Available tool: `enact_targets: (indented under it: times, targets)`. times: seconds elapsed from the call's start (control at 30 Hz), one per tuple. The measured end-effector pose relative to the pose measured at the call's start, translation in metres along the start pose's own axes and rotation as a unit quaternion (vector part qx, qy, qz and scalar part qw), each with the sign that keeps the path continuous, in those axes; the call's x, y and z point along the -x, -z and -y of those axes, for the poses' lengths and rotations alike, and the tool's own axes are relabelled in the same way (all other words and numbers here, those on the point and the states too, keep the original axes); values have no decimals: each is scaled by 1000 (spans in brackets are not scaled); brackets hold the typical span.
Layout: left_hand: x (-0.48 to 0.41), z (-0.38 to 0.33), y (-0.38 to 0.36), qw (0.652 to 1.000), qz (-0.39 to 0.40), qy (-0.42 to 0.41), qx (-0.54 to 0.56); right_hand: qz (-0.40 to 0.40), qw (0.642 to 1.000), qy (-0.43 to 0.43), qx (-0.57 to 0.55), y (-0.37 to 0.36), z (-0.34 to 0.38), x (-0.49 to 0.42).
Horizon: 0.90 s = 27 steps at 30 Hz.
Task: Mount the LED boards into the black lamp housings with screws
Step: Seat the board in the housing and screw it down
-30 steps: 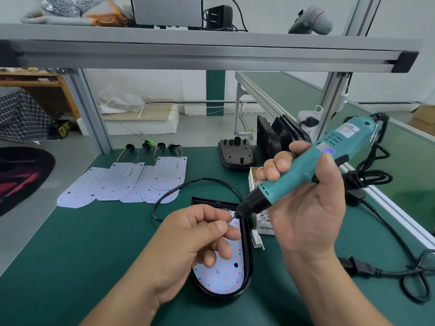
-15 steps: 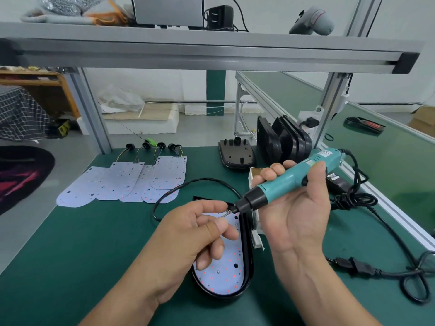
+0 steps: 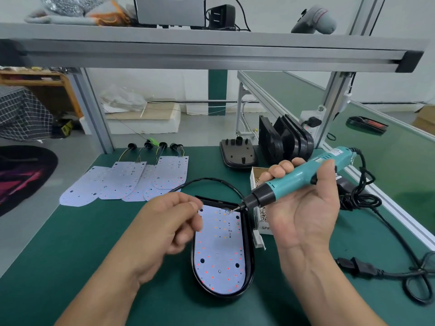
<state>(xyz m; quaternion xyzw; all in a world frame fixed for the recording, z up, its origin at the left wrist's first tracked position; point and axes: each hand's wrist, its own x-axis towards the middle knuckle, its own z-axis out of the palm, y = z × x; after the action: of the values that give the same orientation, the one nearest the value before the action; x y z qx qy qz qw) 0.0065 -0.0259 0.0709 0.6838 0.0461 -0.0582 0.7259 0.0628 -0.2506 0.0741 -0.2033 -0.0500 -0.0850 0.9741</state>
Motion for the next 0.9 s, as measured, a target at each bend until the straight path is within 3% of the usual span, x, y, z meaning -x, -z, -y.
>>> enact_targets:
  times: [0.13, 0.33, 0.57, 0.9]
  targets:
    - [-15, 8, 20, 963, -72, 7, -261, 7, 999, 17, 27, 4, -1, -5]
    - [-21, 25, 6, 934, -35, 29, -354, 3, 997, 24, 70, 8, -12, -10]
    - [-23, 31, -2, 964, 24, 64, -256, 33, 992, 15, 119, -2, -30, -19]
    - [-22, 36, -8, 969, 60, 60, -232, 98, 976, -8, 193, -6, -42, -13]
